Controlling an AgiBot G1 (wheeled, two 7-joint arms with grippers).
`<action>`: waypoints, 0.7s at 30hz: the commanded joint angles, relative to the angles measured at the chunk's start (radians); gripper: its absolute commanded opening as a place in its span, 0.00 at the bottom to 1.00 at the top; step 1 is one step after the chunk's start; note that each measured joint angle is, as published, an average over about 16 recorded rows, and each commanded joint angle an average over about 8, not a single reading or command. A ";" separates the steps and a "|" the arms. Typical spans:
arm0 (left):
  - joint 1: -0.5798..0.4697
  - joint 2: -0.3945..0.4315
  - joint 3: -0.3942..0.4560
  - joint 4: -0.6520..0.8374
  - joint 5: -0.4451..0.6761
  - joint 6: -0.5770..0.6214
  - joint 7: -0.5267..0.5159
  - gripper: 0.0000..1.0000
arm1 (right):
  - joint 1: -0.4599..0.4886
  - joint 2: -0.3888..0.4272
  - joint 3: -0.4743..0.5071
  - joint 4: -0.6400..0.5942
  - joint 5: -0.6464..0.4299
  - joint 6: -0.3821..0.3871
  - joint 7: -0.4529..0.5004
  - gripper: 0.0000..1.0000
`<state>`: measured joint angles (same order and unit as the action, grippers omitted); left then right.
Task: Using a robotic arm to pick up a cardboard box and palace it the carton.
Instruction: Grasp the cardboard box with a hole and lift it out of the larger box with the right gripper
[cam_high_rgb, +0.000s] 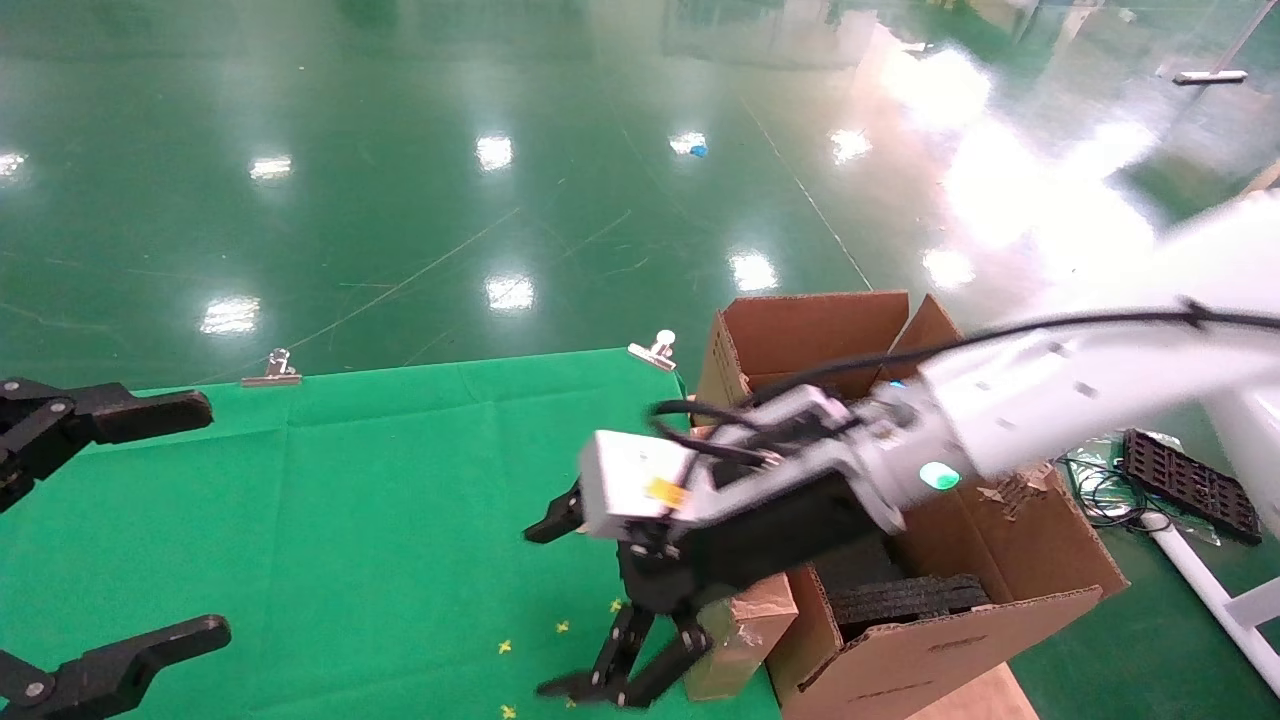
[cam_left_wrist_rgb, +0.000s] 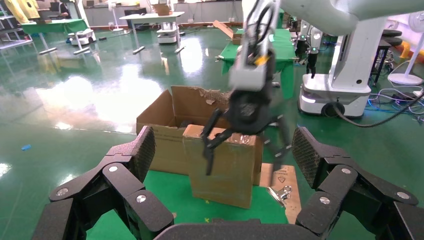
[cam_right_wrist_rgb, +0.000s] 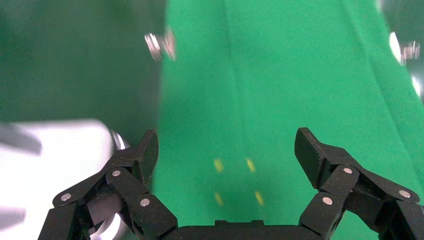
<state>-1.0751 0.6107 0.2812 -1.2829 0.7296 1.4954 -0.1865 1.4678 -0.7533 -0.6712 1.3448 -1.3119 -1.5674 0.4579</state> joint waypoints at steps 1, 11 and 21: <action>0.000 0.000 0.000 0.000 0.000 0.000 0.000 1.00 | 0.073 -0.034 -0.073 0.000 -0.102 -0.012 0.044 1.00; 0.000 0.000 0.001 0.000 -0.001 0.000 0.000 1.00 | 0.438 -0.063 -0.404 0.001 -0.200 -0.027 0.229 1.00; 0.000 -0.001 0.002 0.000 -0.001 -0.001 0.001 1.00 | 0.664 -0.054 -0.721 0.009 -0.174 -0.014 0.229 1.00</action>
<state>-1.0754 0.6101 0.2828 -1.2829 0.7284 1.4947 -0.1857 2.1168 -0.8131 -1.3782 1.3527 -1.4848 -1.5791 0.6947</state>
